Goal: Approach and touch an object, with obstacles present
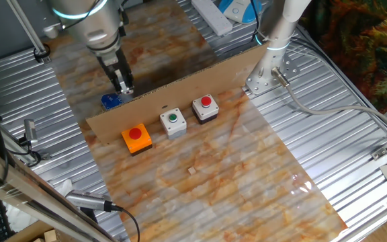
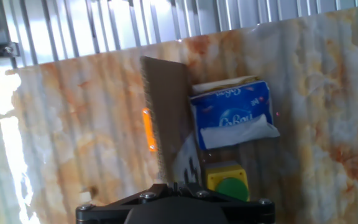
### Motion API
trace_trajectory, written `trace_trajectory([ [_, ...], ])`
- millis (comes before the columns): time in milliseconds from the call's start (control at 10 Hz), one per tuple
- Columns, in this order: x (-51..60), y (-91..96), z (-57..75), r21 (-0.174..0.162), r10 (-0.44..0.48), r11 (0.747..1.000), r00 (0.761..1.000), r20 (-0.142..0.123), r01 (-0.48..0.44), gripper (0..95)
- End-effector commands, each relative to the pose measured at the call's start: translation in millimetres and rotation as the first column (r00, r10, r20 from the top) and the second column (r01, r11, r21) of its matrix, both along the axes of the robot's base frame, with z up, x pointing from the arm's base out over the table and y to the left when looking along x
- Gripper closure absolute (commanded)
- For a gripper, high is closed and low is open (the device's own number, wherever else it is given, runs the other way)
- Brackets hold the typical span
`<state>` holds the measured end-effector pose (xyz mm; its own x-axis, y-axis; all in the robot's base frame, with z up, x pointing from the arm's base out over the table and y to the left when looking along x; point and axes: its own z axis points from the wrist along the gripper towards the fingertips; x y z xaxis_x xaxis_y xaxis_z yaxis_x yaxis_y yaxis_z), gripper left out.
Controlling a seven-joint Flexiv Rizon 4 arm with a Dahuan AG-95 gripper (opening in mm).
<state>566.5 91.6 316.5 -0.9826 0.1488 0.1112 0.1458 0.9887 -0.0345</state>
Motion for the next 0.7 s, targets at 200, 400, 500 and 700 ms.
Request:
trace_trajectory([
  [200,7.2,14.9,3.8,-0.005,0.005,1.000,1.000,-0.016,-0.005,95.0],
  [400,12.7,28.7,6.4,-0.008,-0.005,1.000,1.000,-0.023,0.005,95.0],
  [500,14.2,32.9,7.0,-0.009,-0.007,1.000,1.000,-0.023,0.007,95.0],
  [700,17.1,41.3,8.4,0.003,-0.010,1.000,1.000,-0.023,0.011,95.0],
])
